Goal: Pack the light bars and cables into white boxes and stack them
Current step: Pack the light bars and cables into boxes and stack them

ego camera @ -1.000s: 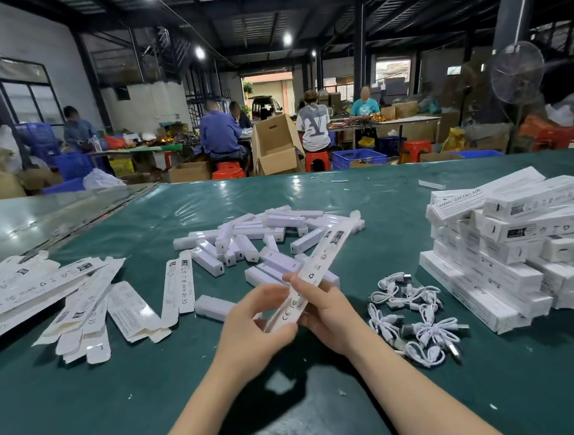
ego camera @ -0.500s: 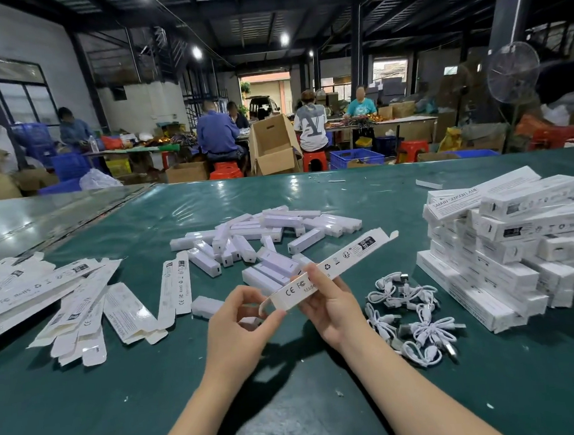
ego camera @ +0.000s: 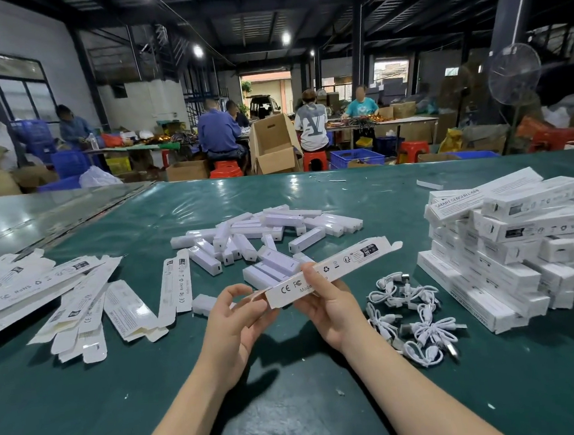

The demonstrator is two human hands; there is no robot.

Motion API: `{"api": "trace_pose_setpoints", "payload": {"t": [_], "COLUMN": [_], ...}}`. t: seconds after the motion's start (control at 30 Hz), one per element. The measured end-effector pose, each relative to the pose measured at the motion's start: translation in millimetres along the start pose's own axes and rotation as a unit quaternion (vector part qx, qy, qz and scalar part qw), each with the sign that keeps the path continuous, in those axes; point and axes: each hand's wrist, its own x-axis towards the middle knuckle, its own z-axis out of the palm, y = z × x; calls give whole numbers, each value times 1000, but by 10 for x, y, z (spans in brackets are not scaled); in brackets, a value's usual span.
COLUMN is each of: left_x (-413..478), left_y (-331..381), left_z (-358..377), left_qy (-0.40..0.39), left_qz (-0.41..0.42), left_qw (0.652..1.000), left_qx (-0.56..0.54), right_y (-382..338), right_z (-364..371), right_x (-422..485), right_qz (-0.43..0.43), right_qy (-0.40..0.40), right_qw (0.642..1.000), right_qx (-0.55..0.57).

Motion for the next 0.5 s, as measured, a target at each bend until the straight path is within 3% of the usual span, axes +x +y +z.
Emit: {"api": "trace_pose_setpoints", "payload": {"t": [0.17, 0.5], "left_x": [-2, -37], "left_y": [-63, -62], "left_z": [-1, 35], "left_qy": [26, -3], "left_qz": [36, 90], "left_qw": [990, 973], "left_qx": [131, 214], "right_y": [15, -15], "right_z": [-17, -33], "right_x": [4, 3], "right_qz": [-1, 8], "right_qy": [-9, -46], "right_qw": [999, 999], "right_qx": [-33, -17]}}
